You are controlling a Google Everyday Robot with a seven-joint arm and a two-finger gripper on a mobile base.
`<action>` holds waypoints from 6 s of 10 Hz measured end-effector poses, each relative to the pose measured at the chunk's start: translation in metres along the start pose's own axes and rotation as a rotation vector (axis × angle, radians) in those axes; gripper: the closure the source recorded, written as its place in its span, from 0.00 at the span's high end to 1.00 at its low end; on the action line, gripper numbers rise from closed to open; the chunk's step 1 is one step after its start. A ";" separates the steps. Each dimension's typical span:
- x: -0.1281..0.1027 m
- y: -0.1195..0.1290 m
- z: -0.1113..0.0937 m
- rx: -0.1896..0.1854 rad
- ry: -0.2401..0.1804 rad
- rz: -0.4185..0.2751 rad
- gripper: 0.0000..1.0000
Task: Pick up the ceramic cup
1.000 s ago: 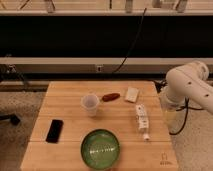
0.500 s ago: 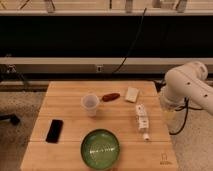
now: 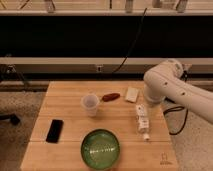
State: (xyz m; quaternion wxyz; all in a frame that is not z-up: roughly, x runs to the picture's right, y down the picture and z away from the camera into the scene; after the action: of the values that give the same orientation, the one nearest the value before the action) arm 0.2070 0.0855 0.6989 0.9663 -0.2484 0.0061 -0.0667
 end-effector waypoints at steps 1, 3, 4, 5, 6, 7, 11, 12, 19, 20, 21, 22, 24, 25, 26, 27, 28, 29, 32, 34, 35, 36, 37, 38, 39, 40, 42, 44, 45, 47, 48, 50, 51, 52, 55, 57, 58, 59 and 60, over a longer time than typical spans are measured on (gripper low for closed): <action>-0.006 -0.002 0.001 0.003 0.001 -0.018 0.80; -0.036 -0.011 0.000 0.015 0.008 -0.073 0.80; -0.050 -0.017 0.001 0.022 0.010 -0.100 0.80; -0.064 -0.023 0.001 0.032 0.014 -0.132 0.80; -0.073 -0.027 0.002 0.039 0.016 -0.162 0.80; -0.077 -0.029 0.002 0.043 0.019 -0.179 0.80; -0.120 -0.038 0.005 0.071 0.014 -0.284 0.80; -0.123 -0.039 0.005 0.075 0.013 -0.303 0.80; -0.166 -0.046 0.009 0.069 0.009 -0.418 0.80; -0.170 -0.046 0.011 0.068 0.007 -0.429 0.80; -0.180 -0.045 0.015 0.061 0.007 -0.448 0.80; -0.192 -0.046 0.017 0.061 0.003 -0.465 0.80; -0.211 -0.046 0.024 0.053 0.001 -0.502 0.80; -0.216 -0.046 0.027 0.051 0.001 -0.513 0.80; -0.220 -0.043 0.032 0.047 0.002 -0.525 0.80; -0.227 -0.043 0.034 0.044 0.003 -0.539 0.80; -0.241 -0.044 0.039 0.039 -0.001 -0.566 0.80; -0.250 -0.044 0.043 0.034 -0.003 -0.587 0.80; -0.255 -0.044 0.052 0.016 0.002 -0.631 0.80; -0.260 -0.041 0.066 0.000 -0.002 -0.655 0.80; -0.262 -0.040 0.076 -0.005 -0.008 -0.664 0.80; -0.263 -0.041 0.080 -0.010 -0.012 -0.668 0.80; -0.263 -0.041 0.081 -0.012 -0.015 -0.670 0.80; -0.263 -0.041 0.086 -0.020 -0.019 -0.673 0.80; -0.264 -0.039 0.091 -0.026 -0.019 -0.676 0.80; -0.265 -0.039 0.092 -0.028 -0.020 -0.677 0.80; -0.262 -0.038 0.098 -0.039 -0.026 -0.675 0.80; -0.262 -0.036 0.103 -0.049 -0.031 -0.679 0.80; -0.261 -0.034 0.106 -0.055 -0.033 -0.679 0.80; -0.261 -0.034 0.108 -0.060 -0.041 -0.678 0.79; -0.259 -0.033 0.110 -0.063 -0.042 -0.680 0.78; -0.257 -0.031 0.115 -0.072 -0.047 -0.680 0.78; -0.256 -0.030 0.117 -0.077 -0.047 -0.679 0.78; -0.257 -0.030 0.117 -0.076 -0.050 -0.681 0.75; -0.257 -0.029 0.119 -0.082 -0.055 -0.682 0.78; -0.256 -0.030 0.121 -0.084 -0.054 -0.684 0.70; -0.255 -0.030 0.121 -0.087 -0.053 -0.684 0.60; -0.255 -0.030 0.122 -0.088 -0.053 -0.683 0.51; -0.255 -0.030 0.122 -0.090 -0.054 -0.684 0.46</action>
State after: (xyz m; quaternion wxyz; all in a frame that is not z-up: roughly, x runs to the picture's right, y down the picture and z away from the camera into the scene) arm -0.0440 0.1518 0.8147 0.8759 -0.2799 -0.1003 -0.3799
